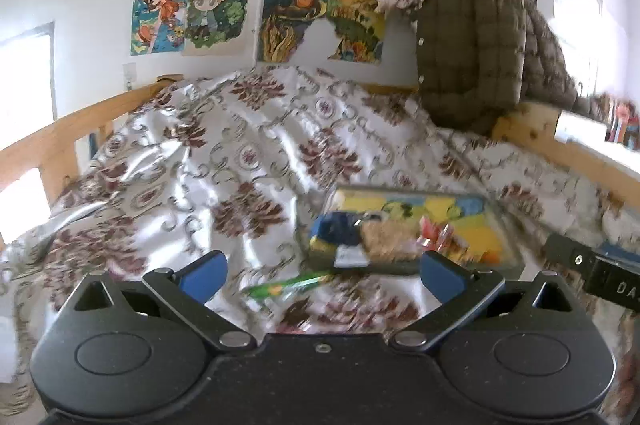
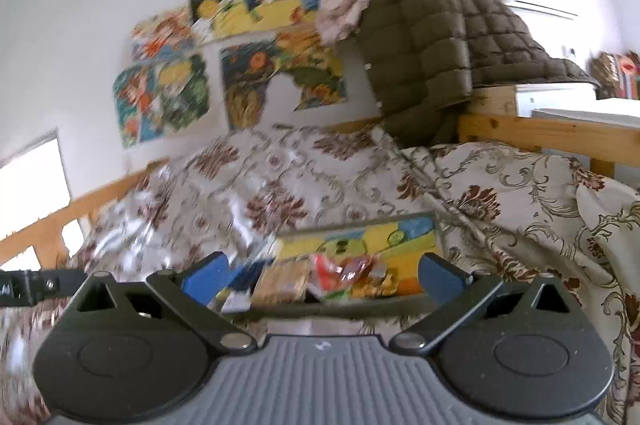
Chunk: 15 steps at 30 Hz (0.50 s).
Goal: Organize snacks
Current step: 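Withdraw both open tools from the tray toward the remaining snacks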
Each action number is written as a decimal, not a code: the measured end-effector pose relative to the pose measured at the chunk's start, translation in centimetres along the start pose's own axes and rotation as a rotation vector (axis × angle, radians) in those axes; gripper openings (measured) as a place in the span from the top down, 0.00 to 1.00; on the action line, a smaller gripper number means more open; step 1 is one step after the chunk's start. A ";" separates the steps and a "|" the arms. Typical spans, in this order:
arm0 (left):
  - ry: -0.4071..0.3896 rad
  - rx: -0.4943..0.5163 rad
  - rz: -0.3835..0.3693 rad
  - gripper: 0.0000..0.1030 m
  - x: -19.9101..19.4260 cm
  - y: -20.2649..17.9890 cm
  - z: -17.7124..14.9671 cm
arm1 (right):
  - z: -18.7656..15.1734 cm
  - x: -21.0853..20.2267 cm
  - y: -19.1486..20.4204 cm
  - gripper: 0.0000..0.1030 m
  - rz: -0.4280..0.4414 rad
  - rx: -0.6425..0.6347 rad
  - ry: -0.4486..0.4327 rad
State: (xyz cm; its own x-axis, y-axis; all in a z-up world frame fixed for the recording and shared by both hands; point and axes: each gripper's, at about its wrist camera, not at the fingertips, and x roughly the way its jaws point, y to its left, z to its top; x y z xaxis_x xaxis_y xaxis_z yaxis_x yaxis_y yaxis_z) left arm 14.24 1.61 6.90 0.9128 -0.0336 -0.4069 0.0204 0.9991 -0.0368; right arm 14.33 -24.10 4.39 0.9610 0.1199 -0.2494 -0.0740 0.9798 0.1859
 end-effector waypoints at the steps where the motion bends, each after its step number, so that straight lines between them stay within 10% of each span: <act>1: 0.006 0.016 0.019 0.01 -0.4 0.1 -0.4 | -0.4 -0.4 0.4 0.00 0.003 -0.018 0.009; 15: 0.099 -0.002 0.110 0.01 -3.4 3.8 -3.1 | -4.5 -3.4 4.5 0.00 0.101 -0.107 0.157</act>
State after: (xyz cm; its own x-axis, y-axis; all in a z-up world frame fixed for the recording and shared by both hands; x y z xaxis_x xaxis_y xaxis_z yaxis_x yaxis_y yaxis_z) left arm 9.97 5.44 5.34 0.8649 0.0735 -0.4965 -0.0783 0.9969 0.0113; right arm 9.55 -19.37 1.81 0.8944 0.2338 -0.3813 -0.2040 0.9719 0.1174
